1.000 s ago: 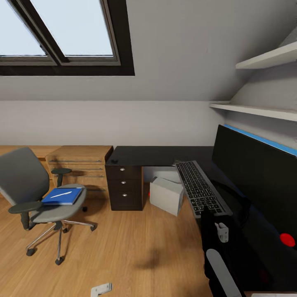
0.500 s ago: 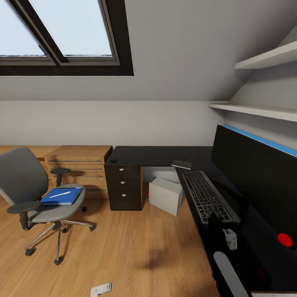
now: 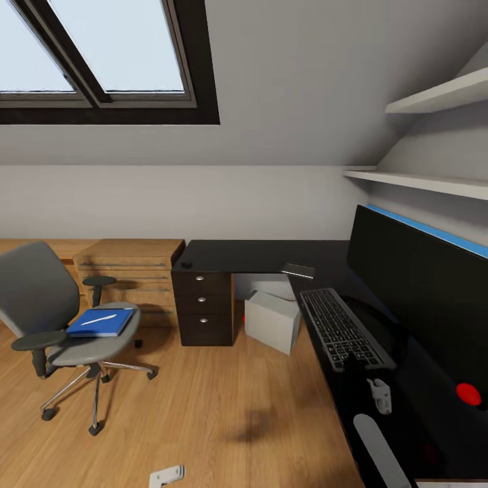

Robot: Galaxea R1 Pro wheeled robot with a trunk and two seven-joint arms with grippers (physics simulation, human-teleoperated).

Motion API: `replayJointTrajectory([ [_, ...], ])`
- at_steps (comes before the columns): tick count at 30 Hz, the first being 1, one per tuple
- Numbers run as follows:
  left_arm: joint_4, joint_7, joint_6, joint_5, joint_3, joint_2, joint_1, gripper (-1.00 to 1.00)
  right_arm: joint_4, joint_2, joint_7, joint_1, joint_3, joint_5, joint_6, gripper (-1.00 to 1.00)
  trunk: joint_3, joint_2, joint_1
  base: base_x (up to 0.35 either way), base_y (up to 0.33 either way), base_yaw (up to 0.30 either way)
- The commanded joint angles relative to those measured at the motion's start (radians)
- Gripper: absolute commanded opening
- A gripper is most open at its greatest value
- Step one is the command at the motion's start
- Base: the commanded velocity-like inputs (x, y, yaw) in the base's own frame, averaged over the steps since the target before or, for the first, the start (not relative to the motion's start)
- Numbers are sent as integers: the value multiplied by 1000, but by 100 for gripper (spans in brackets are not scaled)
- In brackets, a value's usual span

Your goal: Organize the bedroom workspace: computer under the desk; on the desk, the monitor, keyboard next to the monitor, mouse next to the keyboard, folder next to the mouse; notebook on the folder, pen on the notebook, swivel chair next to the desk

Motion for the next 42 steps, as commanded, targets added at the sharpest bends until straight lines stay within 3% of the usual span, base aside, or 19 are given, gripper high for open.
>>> replayJointTrajectory([
  [1,0,4,-3,9,-8,0,-1,100,-2,0,-5,-1,-1,-1,5,-100,-1,-1,0,0,0,0],
  [8,0,4,-3,9,-8,0,-1,100,-1,1,-6,-1,-1,-40,47,-100,-1,-1,0,0,0,0],
  [22,1,4,-3,9,-8,0,-1,100,0,1,-8,-1,-4,-56,50,-100,-1,-1,0,0,0,0],
  [29,1,4,-3,9,-8,0,-1,100,3,1,-45,-1,-8,-108,50,-100,-1,-1,0,0,0,0],
  [42,1,4,-3,9,-8,0,-1,100,3,0,-49,-1,-11,-113,48,-100,-1,-1,0,0,0,0],
])
